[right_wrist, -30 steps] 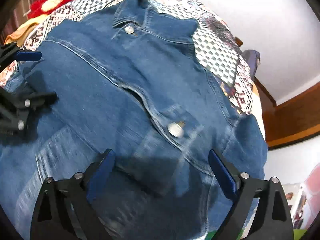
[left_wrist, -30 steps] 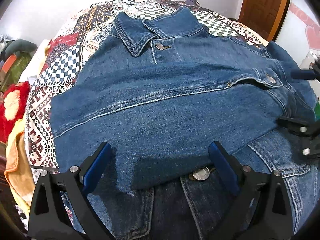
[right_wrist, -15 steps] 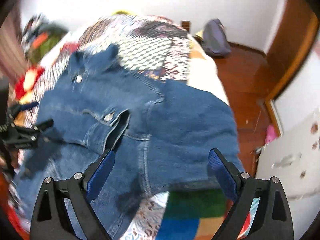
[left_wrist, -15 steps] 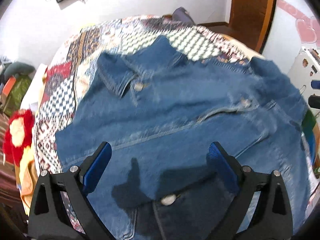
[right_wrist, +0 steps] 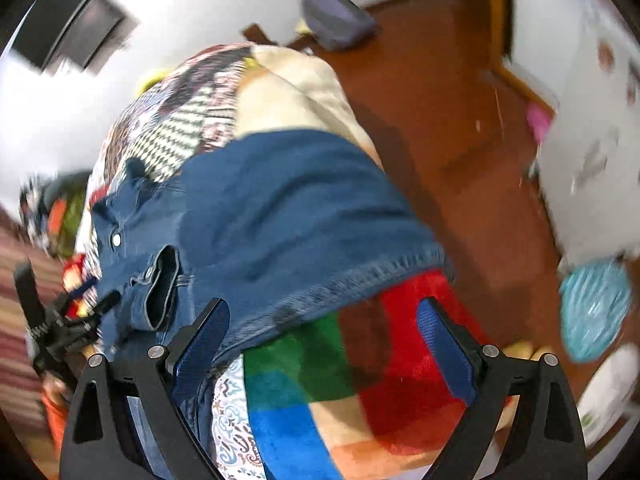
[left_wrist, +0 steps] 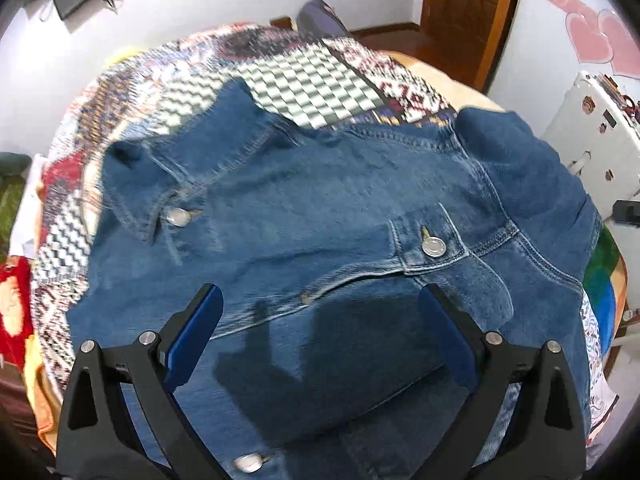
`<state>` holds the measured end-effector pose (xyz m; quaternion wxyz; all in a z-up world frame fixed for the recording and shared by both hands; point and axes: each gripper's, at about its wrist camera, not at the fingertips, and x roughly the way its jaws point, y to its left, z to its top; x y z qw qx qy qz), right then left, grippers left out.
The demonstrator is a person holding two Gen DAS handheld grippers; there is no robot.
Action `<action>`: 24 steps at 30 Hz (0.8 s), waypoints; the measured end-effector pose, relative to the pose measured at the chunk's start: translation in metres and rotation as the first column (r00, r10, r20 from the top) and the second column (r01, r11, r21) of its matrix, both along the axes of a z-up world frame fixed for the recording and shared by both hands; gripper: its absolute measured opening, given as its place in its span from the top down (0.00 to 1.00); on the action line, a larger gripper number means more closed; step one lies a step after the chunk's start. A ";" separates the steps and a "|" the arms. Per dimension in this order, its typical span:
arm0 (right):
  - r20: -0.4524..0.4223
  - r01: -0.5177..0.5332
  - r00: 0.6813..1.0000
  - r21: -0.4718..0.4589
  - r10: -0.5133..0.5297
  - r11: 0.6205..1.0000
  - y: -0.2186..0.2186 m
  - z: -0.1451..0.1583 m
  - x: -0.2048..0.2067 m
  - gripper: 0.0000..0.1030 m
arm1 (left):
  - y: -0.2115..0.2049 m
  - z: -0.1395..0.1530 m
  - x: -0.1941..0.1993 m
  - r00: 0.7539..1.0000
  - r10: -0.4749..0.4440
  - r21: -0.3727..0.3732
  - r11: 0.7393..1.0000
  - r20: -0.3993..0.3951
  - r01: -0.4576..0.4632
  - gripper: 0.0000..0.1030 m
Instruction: Fold large clothes
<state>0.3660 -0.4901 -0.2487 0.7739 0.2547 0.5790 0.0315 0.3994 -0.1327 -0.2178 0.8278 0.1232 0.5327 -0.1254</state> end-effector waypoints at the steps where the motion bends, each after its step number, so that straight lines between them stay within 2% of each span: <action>1: -0.018 0.022 1.000 0.027 -0.021 0.999 -0.005 -0.007 -0.001 0.09 | -0.004 -0.007 0.001 1.000 -0.012 -0.003 1.000 -0.021 0.012 0.04; 4: -0.048 0.072 0.997 0.115 -0.067 0.991 -0.017 -0.025 0.004 0.09 | -0.014 -0.020 0.004 0.998 -0.040 0.033 0.999 -0.047 0.042 0.04; 7: -0.041 0.107 0.994 0.163 -0.102 0.981 -0.025 -0.031 0.010 0.09 | -0.019 -0.028 0.008 0.998 -0.053 0.057 0.997 -0.043 0.055 0.04; 11: -0.061 0.188 0.982 0.238 -0.179 0.953 -0.033 -0.049 0.022 0.09 | -0.014 -0.034 0.017 0.997 -0.012 -0.003 1.000 -0.071 0.012 0.04; 14: -0.072 0.261 0.965 0.252 -0.251 0.932 -0.036 -0.062 0.030 0.18 | -0.006 -0.039 0.024 0.993 0.031 -0.065 0.997 -0.115 -0.039 0.03; 17: -0.065 0.306 0.952 0.244 -0.299 0.920 -0.036 -0.067 0.036 0.25 | -0.001 -0.037 0.023 0.991 0.052 -0.093 0.994 -0.122 -0.064 0.03; 20: -0.015 0.268 0.962 0.209 -0.271 0.940 -0.027 -0.060 0.042 0.48 | 0.002 -0.031 0.019 0.992 0.063 -0.089 0.993 -0.106 -0.073 0.03; 21: 0.009 0.251 0.966 0.204 -0.258 0.946 -0.025 -0.055 0.042 0.61 | 0.003 -0.027 0.017 0.993 0.063 -0.087 0.994 -0.096 -0.071 0.03; 22: 0.034 0.233 0.969 0.190 -0.243 0.954 -0.020 -0.048 0.043 0.68 | 0.003 -0.025 0.016 0.994 0.062 -0.085 0.994 -0.089 -0.069 0.03; 24: 0.078 0.212 0.972 0.121 -0.222 0.970 -0.010 -0.033 0.044 0.76 | 0.004 -0.019 0.016 0.996 0.058 -0.076 0.995 -0.066 -0.063 0.03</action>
